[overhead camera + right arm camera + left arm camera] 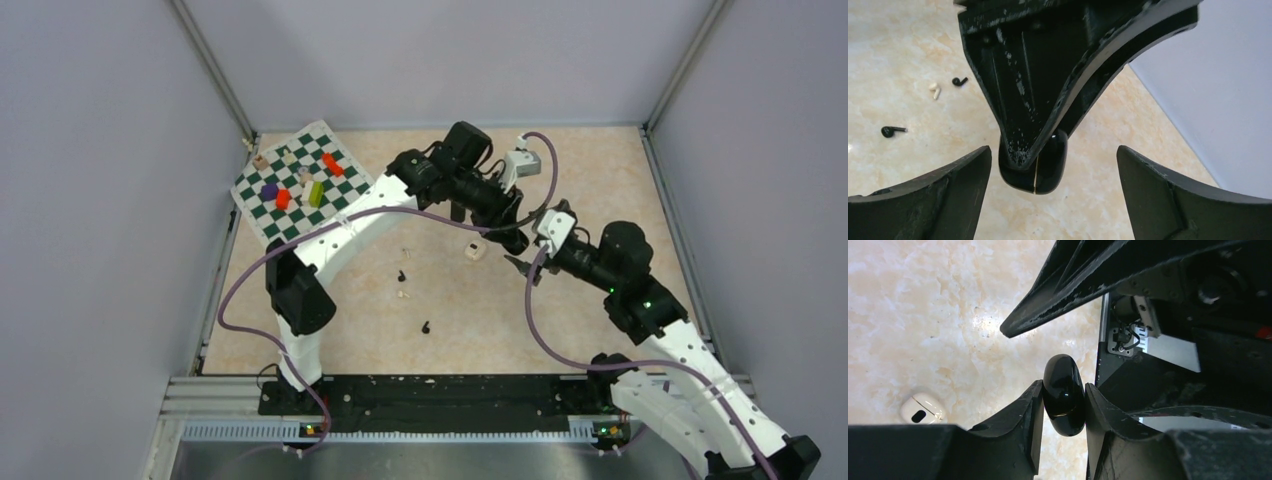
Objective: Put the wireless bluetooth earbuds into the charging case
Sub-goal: Pick up the charging case at the center of the board.
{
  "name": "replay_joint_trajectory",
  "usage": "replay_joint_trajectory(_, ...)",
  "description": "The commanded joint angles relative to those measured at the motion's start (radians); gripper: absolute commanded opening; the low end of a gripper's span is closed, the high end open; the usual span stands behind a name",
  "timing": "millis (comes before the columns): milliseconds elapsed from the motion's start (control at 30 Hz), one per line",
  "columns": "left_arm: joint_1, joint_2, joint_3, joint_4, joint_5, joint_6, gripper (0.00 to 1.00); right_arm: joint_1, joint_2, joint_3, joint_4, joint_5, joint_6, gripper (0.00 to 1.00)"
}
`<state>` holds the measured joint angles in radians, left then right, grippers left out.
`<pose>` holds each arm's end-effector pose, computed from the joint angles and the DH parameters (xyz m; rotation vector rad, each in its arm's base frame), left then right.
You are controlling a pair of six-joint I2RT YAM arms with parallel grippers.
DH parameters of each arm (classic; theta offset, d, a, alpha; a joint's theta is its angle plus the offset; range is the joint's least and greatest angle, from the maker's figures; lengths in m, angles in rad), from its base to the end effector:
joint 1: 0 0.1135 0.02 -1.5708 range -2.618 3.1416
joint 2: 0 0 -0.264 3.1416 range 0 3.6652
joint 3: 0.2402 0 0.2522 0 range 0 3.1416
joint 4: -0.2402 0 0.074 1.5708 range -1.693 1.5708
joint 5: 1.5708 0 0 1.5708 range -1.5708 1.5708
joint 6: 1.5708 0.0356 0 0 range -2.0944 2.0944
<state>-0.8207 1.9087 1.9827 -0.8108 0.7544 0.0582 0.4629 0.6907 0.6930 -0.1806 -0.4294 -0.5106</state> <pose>0.2694 -0.3249 0.3734 1.3705 1.9477 -1.2492 0.1419 0.0874 0.3234 -1.0794 1.3708 0.3400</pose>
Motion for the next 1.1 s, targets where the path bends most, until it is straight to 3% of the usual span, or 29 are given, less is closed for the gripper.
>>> replay_joint_trajectory(0,-0.005,-0.059,0.038,-0.034,-0.029,0.062,0.18,-0.003,-0.016,0.123,-0.033,-0.039,0.083,0.95)
replay_joint_trajectory(200,0.030,-0.177,0.004,-0.090,-0.057,0.158,0.17,-0.062,0.017,0.274,-0.155,-0.208,0.127,0.95)
replay_joint_trajectory(333,0.093,-0.263,-0.050,-0.106,-0.004,0.214,0.17,-0.084,0.079,0.360,-0.227,-0.371,0.152,0.95)
replay_joint_trajectory(500,0.145,-0.355,-0.152,-0.108,0.087,0.272,0.17,-0.180,0.211,0.388,-0.207,-0.672,0.246,0.93)
replay_joint_trajectory(733,0.144,-0.420,-0.282,-0.086,0.170,0.316,0.19,-0.180,0.377,0.402,-0.139,-0.844,0.368,0.88)
replay_joint_trajectory(833,0.145,-0.428,-0.308,-0.056,0.166,0.303,0.20,-0.178,0.377,0.342,-0.046,-0.892,0.450,0.87)
replay_joint_trajectory(967,0.144,-0.408,-0.308,-0.028,0.181,0.271,0.20,-0.166,0.332,0.206,0.242,-0.896,0.671,0.85)
replay_joint_trajectory(1067,0.143,-0.383,-0.294,-0.019,0.199,0.252,0.19,-0.137,0.342,0.171,0.312,-0.882,0.720,0.81)
